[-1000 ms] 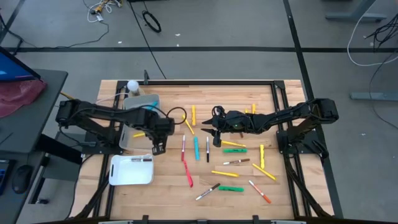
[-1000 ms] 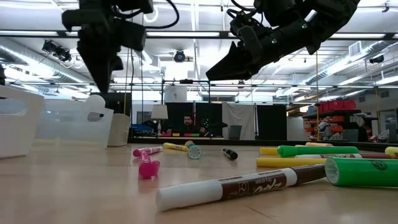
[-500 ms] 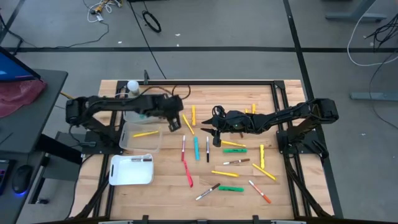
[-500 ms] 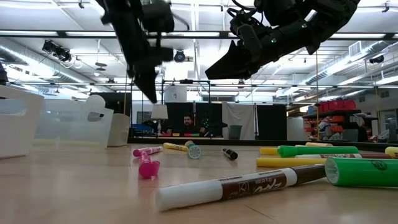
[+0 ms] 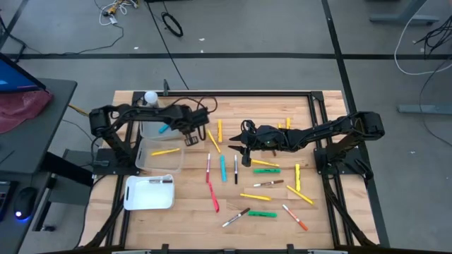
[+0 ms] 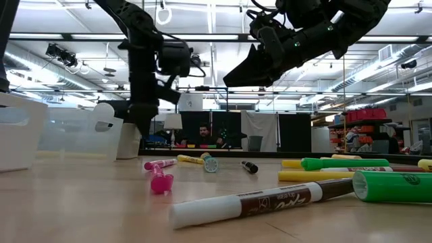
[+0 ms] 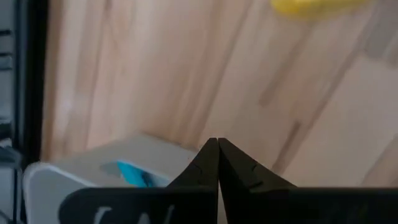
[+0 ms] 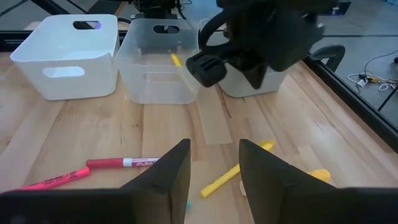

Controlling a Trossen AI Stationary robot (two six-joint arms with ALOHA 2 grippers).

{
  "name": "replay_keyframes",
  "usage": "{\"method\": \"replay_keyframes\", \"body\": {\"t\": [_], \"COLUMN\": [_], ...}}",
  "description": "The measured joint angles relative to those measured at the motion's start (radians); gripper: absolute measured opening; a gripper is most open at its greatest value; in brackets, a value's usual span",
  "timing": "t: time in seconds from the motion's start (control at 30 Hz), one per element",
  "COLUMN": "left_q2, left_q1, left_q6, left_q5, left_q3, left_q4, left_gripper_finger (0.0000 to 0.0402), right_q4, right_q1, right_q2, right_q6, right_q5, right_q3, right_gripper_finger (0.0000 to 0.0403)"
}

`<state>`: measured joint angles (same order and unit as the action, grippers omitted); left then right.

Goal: Pick & Place Markers
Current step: Adjust the gray bin

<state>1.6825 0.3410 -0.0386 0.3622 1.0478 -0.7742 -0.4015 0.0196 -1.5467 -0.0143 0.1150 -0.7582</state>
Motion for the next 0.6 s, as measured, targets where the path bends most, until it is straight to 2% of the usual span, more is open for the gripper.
{"method": "replay_keyframes", "body": {"t": [0.27, 0.6], "left_q2": [-0.007, -0.033], "left_q1": [-0.027, -0.048], "left_q6": [0.052, 0.085], "left_q5": [-0.024, -0.032], "left_q3": [-0.010, -0.010], "left_q4": [-0.145, -0.159], "left_gripper_finger": [0.0003, 0.0009], "right_q4": [0.000, 0.001], "right_q1": [0.000, 0.000], "right_q2": [0.000, 0.000], "right_q6": [0.005, 0.006], "right_q5": [0.000, 0.000], "right_q3": [0.000, 0.000], "right_gripper_finger": [0.0139, 0.0139]}}
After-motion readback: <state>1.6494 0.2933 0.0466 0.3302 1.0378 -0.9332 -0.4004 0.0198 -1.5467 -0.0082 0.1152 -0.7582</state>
